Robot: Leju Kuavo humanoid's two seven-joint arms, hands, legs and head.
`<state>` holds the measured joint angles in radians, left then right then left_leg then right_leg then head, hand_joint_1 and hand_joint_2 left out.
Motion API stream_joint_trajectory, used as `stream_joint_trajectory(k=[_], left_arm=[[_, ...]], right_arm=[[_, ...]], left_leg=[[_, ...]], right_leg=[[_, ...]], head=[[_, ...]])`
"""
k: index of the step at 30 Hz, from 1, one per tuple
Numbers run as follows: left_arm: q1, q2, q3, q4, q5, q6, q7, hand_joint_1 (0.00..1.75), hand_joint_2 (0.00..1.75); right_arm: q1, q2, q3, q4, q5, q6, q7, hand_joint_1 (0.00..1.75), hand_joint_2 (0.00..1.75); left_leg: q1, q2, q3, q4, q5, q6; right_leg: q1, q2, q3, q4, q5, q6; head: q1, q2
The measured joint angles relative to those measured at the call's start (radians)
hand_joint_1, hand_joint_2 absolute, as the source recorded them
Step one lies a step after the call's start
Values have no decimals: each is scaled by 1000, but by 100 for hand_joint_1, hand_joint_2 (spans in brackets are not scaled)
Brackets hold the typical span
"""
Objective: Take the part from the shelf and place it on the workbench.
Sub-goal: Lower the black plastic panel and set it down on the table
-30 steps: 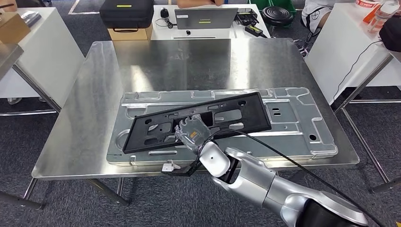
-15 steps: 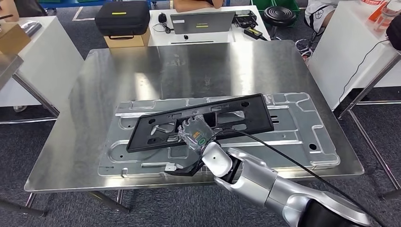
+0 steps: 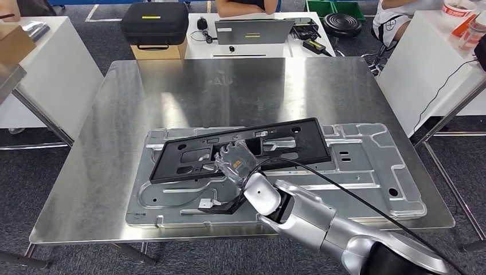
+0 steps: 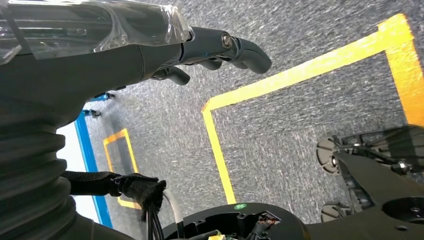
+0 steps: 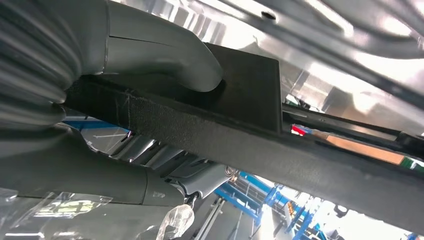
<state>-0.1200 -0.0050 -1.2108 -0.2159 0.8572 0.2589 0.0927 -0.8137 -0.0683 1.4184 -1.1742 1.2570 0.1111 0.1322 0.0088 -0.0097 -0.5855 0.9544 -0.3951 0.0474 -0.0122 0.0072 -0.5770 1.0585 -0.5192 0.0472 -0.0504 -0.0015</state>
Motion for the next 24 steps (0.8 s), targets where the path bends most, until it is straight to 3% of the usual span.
stream_joint_trajectory(k=[2, 3, 4, 5, 7, 9, 12, 14, 16, 20, 24], left_arm=[[0, 0, 0, 0, -3, 1, -3, 0, 175], [1, 0, 0, 0, -5, 2, -8, 0, 175], [2, -1, 0, 0, -10, 4, -17, 0, 175], [2, -1, -1, 0, -15, 4, -28, 0, 175], [2, -1, -1, 0, -22, 3, -46, 0, 175], [-1, -1, -2, 0, -22, 1, -51, 0, 175], [-2, 2, -2, 0, -21, 2, -54, 0, 175], [-3, 3, -2, 0, -26, 4, -55, 0, 87], [-5, 3, -2, 0, -27, 6, -55, 0, 0], [-6, 3, -2, 0, -17, -2, -58, 0, 0], [-7, 1, -2, 0, -16, -16, -71, 0, 0]], right_arm=[[2, 0, 0, 0, 0, 0, 0, 175, 175], [4, -1, 1, 0, 0, 0, 0, 175, 175], [7, -2, 1, 0, -1, 0, 0, 131, 131], [9, -2, 1, 0, -2, 0, 0, 87, 87], [10, -3, 1, 0, -3, 0, 0, 0, 0], [9, -4, 0, 0, -6, 0, 0, 0, 0], [10, -5, 0, 0, -9, 1, 0, 0, 0], [11, -6, 0, 0, -9, 1, 0, 0, 0], [11, -6, 0, 0, -10, 1, 0, 0, 0], [11, -8, 0, 0, -10, 2, 0, 0, 0], [11, -10, 0, 0, -12, 4, 0, 0, 0]], left_leg=[[-1, 0, 7, 0, -7, 8], [-1, 0, 11, 0, -10, 9], [-1, -1, 17, 0, -14, 10], [0, -2, 24, 1, -19, 8], [0, -5, 41, 1, -32, 2], [-5, -7, 48, 3, -43, -9], [-9, -7, 46, 5, -47, 0], [-9, -5, 48, 1, -46, 8], [-8, -5, 51, -4, -45, 7], [-6, -5, 52, -10, -42, 0], [-3, -5, 52, -12, -42, -24]], right_leg=[[0, -1, -83, 148, -53, 2], [0, -1, -118, 201, -62, 3], [0, -1, -138, 217, -51, 3], [-1, -1, -135, 188, -17, 3], [-4, -2, -84, 47, 74, 2], [-4, -2, -41, -61, 120, -3], [-2, 2, -37, -83, 123, -9], [-1, 4, -38, -84, 123, -10], [1, 4, -38, -84, 121, -14], [4, 4, -38, -84, 120, -20], [7, 4, -38, -83, 120, -24]], head=[[1, 0], [1, 0], [1, 0], [2, 0], [2, 0], [2, 0], [2, 0], [2, 0], [2, 0], [2, 0], [2, 0]])
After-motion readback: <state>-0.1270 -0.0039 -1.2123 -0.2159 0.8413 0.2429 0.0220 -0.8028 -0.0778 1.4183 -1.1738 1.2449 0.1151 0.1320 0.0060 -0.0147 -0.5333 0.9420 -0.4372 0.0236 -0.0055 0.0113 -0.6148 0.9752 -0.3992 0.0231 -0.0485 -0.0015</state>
